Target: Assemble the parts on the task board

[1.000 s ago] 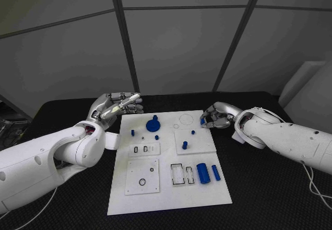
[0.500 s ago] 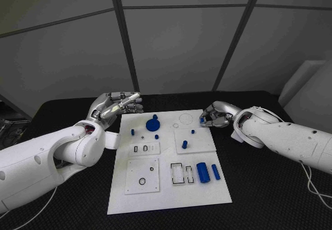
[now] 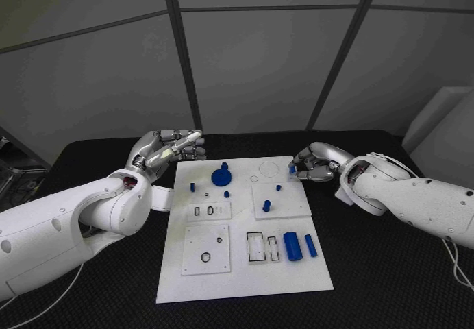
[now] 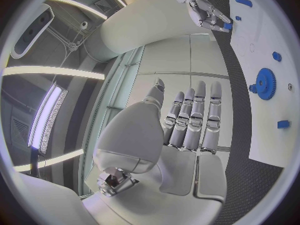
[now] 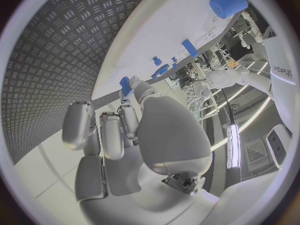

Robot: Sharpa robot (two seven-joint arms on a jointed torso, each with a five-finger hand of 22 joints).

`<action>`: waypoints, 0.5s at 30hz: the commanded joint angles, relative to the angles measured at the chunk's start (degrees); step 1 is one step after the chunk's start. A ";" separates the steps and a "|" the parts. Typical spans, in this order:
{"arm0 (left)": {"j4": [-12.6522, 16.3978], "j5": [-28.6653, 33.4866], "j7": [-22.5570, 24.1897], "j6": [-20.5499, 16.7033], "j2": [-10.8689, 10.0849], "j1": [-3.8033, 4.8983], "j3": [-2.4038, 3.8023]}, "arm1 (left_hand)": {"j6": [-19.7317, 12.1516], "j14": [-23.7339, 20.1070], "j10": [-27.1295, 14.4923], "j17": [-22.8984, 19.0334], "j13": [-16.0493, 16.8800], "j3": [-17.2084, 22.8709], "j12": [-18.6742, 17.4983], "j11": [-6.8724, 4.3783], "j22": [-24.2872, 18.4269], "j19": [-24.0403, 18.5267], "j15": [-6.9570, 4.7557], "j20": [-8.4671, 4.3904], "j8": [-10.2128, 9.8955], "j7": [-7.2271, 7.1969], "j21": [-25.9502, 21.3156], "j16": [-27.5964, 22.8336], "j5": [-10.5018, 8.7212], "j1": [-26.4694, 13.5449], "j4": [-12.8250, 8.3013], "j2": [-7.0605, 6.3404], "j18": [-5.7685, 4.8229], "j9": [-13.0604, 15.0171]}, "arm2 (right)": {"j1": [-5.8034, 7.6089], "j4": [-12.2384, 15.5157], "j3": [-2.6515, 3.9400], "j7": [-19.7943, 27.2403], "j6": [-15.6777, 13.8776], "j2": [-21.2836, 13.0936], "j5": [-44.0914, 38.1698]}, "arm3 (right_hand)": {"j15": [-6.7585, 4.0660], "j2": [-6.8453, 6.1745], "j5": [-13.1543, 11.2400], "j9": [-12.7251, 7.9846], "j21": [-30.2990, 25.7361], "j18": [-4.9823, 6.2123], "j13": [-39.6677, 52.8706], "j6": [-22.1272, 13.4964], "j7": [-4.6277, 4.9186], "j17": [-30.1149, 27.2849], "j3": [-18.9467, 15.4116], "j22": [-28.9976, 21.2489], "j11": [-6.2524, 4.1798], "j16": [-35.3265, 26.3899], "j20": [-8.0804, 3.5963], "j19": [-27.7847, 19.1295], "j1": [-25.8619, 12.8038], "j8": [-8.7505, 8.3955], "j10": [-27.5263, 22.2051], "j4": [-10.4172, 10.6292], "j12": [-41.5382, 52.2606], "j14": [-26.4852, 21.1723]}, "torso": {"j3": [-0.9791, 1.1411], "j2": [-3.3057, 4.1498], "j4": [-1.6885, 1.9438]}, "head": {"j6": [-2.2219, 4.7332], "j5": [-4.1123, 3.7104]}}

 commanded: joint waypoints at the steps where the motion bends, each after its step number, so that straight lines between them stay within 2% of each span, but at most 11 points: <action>1: 0.25 -0.28 0.19 0.45 -0.14 0.10 0.05 | -0.08 -0.38 -0.29 -0.05 0.05 -0.17 0.10 0.25 -0.05 -0.30 -0.08 0.13 -0.33 0.21 -0.33 -0.30 -0.03 -0.07 0.00 0.33 2.85 0.07 | 0.21 3.28 0.72 -2.61 -2.09 -0.18 -0.35 | -0.53 0.51 0.38 0.21 0.27 -0.51 0.05 0.75 -0.30 6.03 0.31 0.02 -0.38 0.21 -0.23 0.24 -0.10 0.20 -0.15 -0.03 0.20 4.06 | -0.22 -0.08 -0.17 | 0.11 0.11; 4: 0.00 -0.28 0.17 0.34 -0.32 0.12 0.05 | -0.08 -0.37 -0.29 -0.05 0.05 -0.18 0.10 0.25 -0.06 -0.30 -0.07 0.14 -0.33 0.21 -0.35 -0.34 -0.03 -0.06 -0.01 0.35 2.85 0.08 | 0.25 6.87 1.18 -4.31 -2.71 0.16 -0.42 | -0.55 0.57 0.42 0.24 0.28 -0.51 -0.06 0.86 -0.35 6.09 0.38 0.04 -0.41 0.24 -0.26 0.25 -0.15 0.27 -0.24 -0.01 0.08 4.07 | -0.32 -0.16 -0.24 | 0.18 0.35; 9: -0.96 -0.28 0.21 0.18 -0.21 0.14 0.05 | -0.07 -0.36 -0.29 -0.05 0.05 -0.18 0.10 0.25 -0.07 -0.30 -0.07 0.14 -0.33 0.21 -0.35 -0.34 -0.03 -0.06 -0.01 0.35 2.86 0.08 | 0.28 10.26 1.40 -6.05 -3.05 1.85 -1.14 | -0.56 0.62 0.41 0.25 0.26 -0.50 -0.20 0.87 -0.36 6.15 0.42 -0.01 -0.41 0.28 -0.27 0.23 -0.17 0.28 -0.35 0.01 -0.05 4.08 | -0.43 -0.34 -0.08 | -0.05 0.81; 12: -1.85 -0.27 0.23 0.10 0.07 0.16 0.05 | -0.07 -0.36 -0.28 -0.05 0.05 -0.18 0.10 0.25 -0.07 -0.29 -0.07 0.14 -0.33 0.21 -0.35 -0.35 -0.03 -0.06 -0.01 0.36 2.86 0.08 | 0.28 11.52 1.45 -6.49 -2.80 3.87 -1.96 | -0.57 0.66 0.40 0.26 0.29 -0.51 -0.26 0.87 -0.36 6.25 0.45 0.05 -0.42 0.33 -0.28 0.25 -0.21 0.28 -0.40 0.04 -0.11 4.10 | -0.45 -0.55 0.00 | -0.29 1.35; 15: -2.66 -0.27 0.23 0.09 0.45 0.18 0.05 | -0.05 -0.35 -0.26 -0.05 0.06 -0.18 0.12 0.25 -0.08 -0.29 -0.07 0.15 -0.32 0.20 -0.36 -0.36 -0.03 -0.06 -0.01 0.37 2.86 0.08 | 0.27 12.26 1.45 -7.00 -2.65 5.94 -3.12 | -0.58 0.65 0.38 0.26 0.29 -0.52 -0.29 0.88 -0.36 6.21 0.45 0.05 -0.42 0.31 -0.30 0.25 -0.29 0.29 -0.44 0.08 -0.15 4.09 | -0.56 -0.72 0.24 | -0.63 1.56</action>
